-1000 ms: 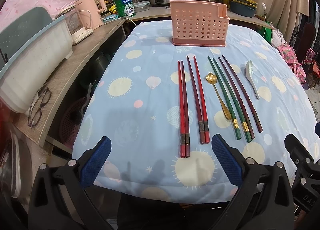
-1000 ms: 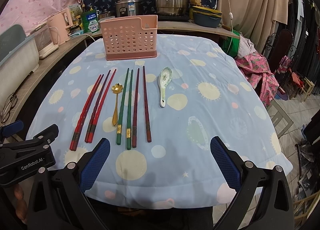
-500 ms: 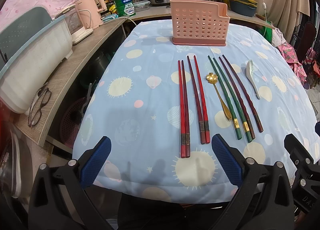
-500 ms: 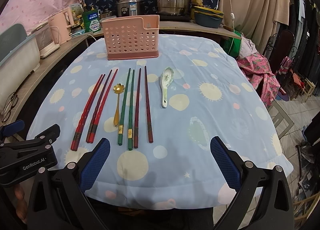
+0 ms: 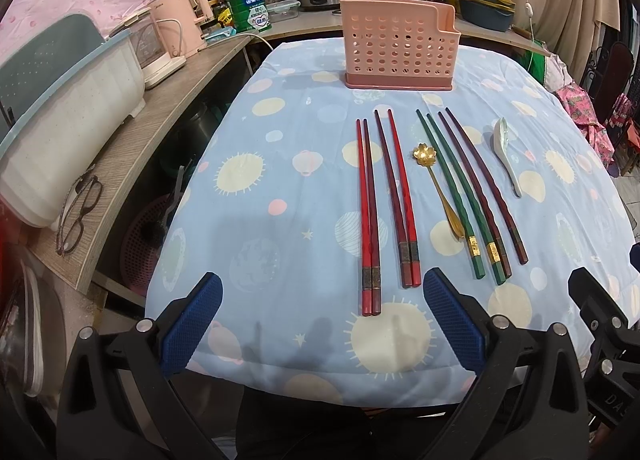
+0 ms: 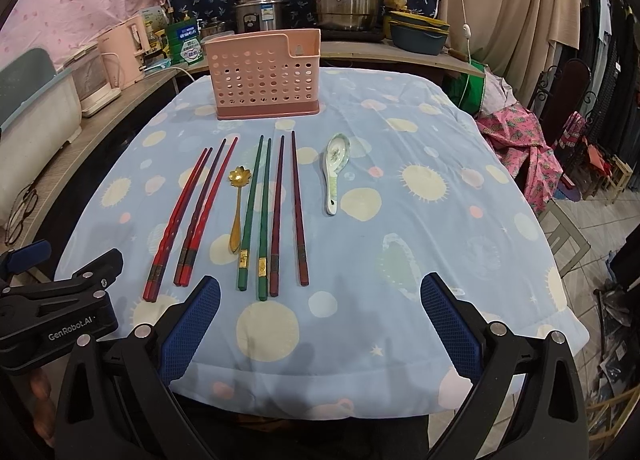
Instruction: Organize utensils
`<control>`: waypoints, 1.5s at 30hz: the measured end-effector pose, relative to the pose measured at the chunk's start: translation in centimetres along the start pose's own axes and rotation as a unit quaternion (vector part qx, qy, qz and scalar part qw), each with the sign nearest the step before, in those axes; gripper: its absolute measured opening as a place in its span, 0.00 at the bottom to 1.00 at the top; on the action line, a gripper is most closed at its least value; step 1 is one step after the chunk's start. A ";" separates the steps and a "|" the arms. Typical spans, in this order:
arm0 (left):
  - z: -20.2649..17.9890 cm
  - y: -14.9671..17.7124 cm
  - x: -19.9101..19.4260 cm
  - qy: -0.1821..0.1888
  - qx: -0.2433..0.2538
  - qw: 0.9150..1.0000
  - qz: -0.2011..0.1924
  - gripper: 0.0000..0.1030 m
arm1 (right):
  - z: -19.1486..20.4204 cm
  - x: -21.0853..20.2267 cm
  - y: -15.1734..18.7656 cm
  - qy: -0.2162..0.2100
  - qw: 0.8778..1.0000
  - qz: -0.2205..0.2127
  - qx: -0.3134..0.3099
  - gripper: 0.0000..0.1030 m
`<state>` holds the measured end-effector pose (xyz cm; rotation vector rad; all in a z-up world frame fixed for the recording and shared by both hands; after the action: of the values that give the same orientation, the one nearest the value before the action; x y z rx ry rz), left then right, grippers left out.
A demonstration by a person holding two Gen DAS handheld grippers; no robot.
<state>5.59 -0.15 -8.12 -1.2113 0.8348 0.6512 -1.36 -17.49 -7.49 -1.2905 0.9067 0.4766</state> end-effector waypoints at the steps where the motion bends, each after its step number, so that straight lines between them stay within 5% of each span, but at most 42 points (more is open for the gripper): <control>1: 0.0 0.0 0.0 0.000 0.000 1.000 0.000 0.93 | 0.0 0.0 0.0 -0.001 1.000 0.000 0.000 0.93; 24: 2.4 2.2 6.0 0.024 -0.038 0.996 0.073 0.93 | -2.7 3.1 0.8 -0.005 0.998 0.035 0.045 0.93; 45: 2.5 1.5 8.8 0.033 -0.040 0.995 0.088 0.93 | -2.2 5.3 0.6 -0.014 0.997 0.057 0.041 0.93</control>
<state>9.71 2.62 -15.93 -1.2462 0.9853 0.7975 0.63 -20.42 -12.11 -1.1592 0.9700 0.5391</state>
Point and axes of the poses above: each gripper's, at about its wrist camera, not at the fingertips, and x roughly the way its jaws point, z to its left, y to its underside, the point moved 10 cm from there along x, roughly the way its jaws point, and after that the axes turned 5 degrees about z, right-handed, at the moved point
